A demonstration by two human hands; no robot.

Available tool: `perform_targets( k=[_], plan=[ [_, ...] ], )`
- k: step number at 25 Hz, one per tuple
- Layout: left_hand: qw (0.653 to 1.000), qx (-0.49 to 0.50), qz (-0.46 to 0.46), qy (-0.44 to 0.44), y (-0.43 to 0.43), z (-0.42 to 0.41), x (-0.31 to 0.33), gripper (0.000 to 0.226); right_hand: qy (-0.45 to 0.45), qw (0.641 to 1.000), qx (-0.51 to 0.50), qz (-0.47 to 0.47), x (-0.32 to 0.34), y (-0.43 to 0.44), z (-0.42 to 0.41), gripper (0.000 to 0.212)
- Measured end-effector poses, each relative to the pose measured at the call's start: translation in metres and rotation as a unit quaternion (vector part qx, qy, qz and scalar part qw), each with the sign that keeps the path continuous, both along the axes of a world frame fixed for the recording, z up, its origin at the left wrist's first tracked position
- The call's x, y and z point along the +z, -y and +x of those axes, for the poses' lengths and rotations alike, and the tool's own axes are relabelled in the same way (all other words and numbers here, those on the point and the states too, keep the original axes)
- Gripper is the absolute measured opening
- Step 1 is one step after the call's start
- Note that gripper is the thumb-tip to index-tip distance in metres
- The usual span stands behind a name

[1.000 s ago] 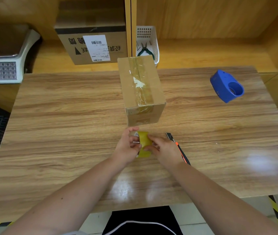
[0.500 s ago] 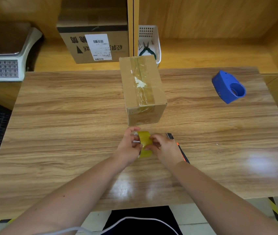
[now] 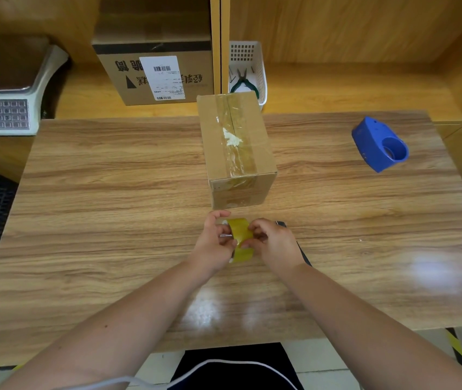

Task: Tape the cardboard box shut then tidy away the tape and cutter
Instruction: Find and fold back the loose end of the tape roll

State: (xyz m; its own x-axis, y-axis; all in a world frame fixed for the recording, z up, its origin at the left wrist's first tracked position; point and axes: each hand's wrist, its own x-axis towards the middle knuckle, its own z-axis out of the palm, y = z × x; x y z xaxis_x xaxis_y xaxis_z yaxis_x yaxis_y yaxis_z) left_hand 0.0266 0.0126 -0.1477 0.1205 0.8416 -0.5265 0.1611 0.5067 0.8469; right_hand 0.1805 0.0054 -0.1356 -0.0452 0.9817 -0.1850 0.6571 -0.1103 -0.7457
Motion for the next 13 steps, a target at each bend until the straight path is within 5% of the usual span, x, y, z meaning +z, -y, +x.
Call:
perform_targets(
  k=[13],
  plan=[
    [1.0,-0.003,-0.017,-0.004,-0.006,-0.002,-0.002,0.059,0.001,0.997,0.018,-0.077,0.008,-0.018,0.002,0.036]
  ],
)
